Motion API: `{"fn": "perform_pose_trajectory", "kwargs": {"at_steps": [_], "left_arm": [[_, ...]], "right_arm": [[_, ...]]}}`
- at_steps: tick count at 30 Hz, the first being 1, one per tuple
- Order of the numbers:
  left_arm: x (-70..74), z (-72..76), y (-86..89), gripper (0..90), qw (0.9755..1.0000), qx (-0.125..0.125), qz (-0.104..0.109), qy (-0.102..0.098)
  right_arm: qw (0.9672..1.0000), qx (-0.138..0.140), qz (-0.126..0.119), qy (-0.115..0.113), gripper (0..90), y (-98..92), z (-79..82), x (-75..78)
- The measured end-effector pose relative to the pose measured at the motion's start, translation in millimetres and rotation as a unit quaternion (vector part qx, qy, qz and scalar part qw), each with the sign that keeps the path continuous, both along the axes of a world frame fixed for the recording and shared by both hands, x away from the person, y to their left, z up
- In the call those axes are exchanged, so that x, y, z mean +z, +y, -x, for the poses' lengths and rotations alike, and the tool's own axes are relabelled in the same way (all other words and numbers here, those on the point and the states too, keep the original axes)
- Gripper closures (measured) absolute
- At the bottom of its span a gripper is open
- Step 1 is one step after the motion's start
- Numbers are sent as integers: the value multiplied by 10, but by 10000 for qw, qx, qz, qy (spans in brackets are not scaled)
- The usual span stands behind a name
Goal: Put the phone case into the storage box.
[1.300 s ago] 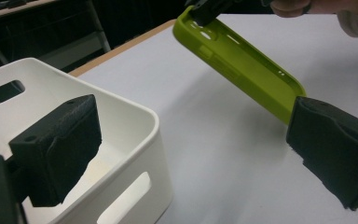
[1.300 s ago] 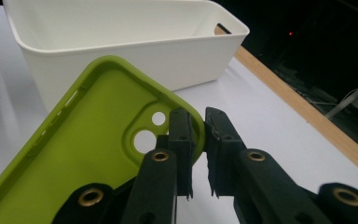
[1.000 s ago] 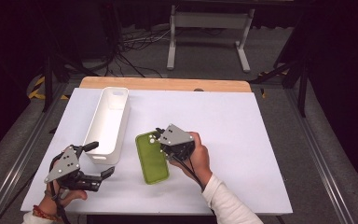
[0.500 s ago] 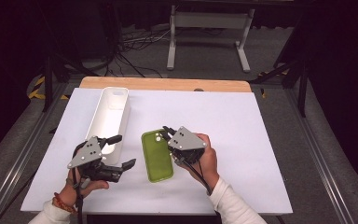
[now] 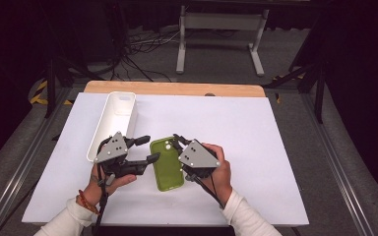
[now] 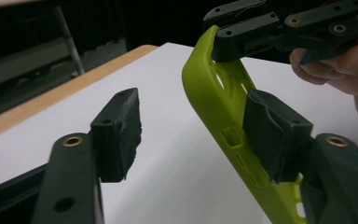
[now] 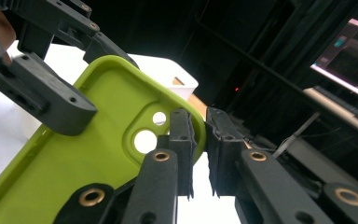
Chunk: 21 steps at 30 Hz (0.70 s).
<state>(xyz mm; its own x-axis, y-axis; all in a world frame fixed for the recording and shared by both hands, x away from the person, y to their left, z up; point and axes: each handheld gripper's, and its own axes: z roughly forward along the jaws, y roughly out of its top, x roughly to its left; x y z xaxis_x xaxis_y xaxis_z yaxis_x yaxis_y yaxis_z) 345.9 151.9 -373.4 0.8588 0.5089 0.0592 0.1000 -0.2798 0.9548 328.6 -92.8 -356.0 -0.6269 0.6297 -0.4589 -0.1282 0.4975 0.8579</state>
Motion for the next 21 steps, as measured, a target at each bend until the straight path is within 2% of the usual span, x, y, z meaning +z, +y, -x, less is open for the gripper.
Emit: {"fn": "perform_pose_trajectory", "kwargs": {"at_steps": [2,7,9,12,18,21], "left_arm": [[15,0,-1,426,10000,-21,26,-33],[50,-18,-26,550,9999,-113,104,45],[59,-17,-27,587,9997,-129,207,30],[74,-5,-34,677,9997,-181,154,-31],[92,-30,-20,711,9997,-174,159,70],[96,-41,4,753,9998,-115,159,58]], "right_arm": [[10000,-16,-3,-82,818,0,17,5],[9994,-75,32,-344,818,18,69,9],[9991,-100,36,-421,817,20,77,6],[9986,-123,35,-513,816,15,85,2],[9973,-129,87,-716,810,17,116,-11],[9968,-101,138,-776,802,22,132,-22]]}}
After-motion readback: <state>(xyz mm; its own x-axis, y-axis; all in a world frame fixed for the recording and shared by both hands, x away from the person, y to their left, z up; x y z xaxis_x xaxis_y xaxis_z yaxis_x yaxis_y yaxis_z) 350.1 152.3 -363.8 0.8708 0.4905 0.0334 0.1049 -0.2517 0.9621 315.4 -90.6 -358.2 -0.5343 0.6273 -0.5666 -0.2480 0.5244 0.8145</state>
